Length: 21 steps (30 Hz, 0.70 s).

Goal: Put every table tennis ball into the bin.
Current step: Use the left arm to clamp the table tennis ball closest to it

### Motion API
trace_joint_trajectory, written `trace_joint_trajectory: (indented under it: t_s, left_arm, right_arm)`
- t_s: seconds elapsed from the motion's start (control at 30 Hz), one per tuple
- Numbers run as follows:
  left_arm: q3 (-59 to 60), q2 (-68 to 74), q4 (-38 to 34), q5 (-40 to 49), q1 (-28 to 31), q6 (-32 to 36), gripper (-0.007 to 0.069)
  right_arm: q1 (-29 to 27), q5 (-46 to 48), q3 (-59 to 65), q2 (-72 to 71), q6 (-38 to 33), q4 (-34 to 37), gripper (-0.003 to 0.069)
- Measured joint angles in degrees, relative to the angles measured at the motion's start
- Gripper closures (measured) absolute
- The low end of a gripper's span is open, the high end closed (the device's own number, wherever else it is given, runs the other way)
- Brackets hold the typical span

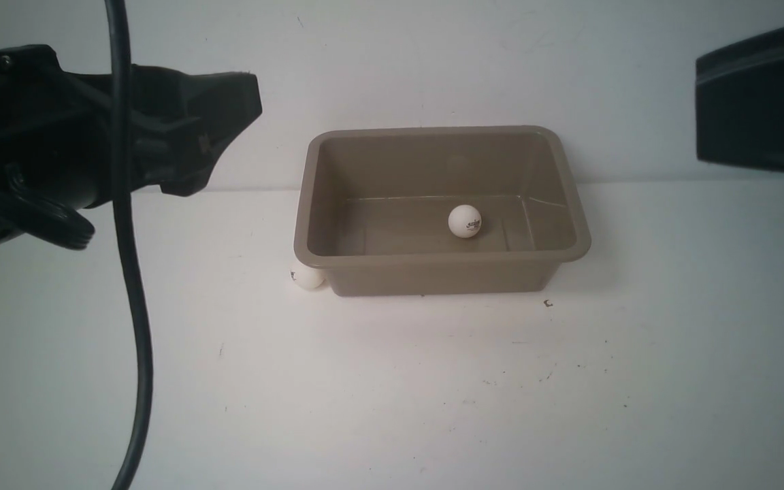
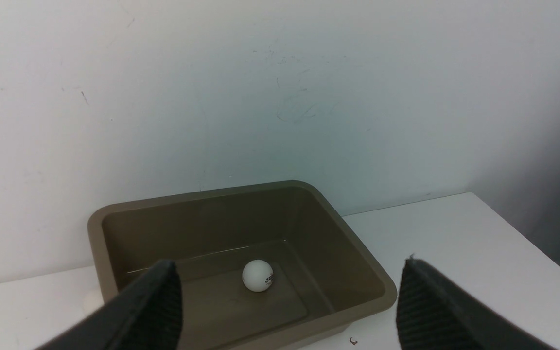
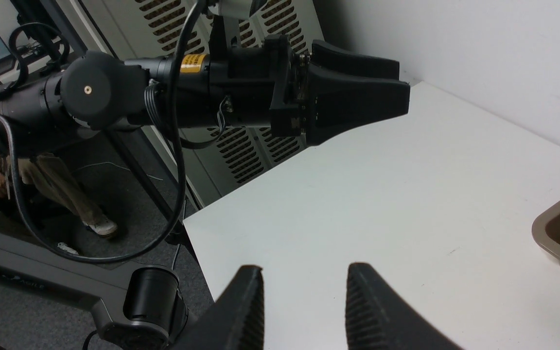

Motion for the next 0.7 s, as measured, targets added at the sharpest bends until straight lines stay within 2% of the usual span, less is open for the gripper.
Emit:
trace_joint_trajectory:
  t_s: [0.7]
  left_arm:
    - [0.0,0.0,0.0,0.0,0.0,1.0,0.009]
  right_arm:
    - [0.0,0.0,0.0,0.0,0.8,0.0,0.0435]
